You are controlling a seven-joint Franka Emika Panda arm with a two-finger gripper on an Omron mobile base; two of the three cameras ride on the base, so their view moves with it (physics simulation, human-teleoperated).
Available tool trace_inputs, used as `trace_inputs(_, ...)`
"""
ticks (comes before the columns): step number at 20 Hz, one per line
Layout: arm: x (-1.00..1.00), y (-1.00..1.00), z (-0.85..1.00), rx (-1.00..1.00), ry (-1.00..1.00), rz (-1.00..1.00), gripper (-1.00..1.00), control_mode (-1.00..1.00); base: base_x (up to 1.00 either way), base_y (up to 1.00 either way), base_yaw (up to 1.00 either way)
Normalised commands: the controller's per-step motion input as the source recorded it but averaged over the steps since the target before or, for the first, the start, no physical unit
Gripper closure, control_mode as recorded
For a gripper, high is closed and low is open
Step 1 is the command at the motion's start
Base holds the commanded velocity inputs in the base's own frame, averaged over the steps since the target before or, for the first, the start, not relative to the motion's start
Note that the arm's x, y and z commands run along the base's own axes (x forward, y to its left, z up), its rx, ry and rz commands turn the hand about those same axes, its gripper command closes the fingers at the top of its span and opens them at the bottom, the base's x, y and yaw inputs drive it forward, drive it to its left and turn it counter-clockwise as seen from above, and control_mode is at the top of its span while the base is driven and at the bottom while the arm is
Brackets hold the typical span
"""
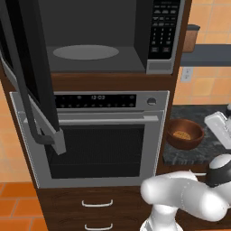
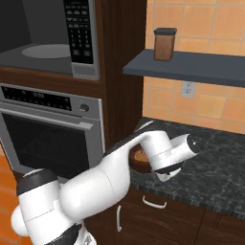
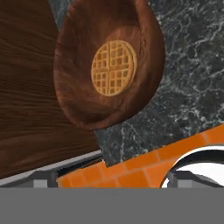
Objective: Open the microwave, place the bowl with waffle inside the microwave, then close the microwave door and turn it on.
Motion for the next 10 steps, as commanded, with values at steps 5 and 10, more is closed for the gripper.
trace_inputs(5, 0.39, -0.09, -0.23, 0.0, 0.0, 0.02, -1.0, -1.0, 0.0, 0.0, 0.0)
trace_inputs(10, 0.29, -0.23, -0.27, 0.0, 0.0, 0.0, -1.0, -1.0, 0.0, 0.0, 0.0)
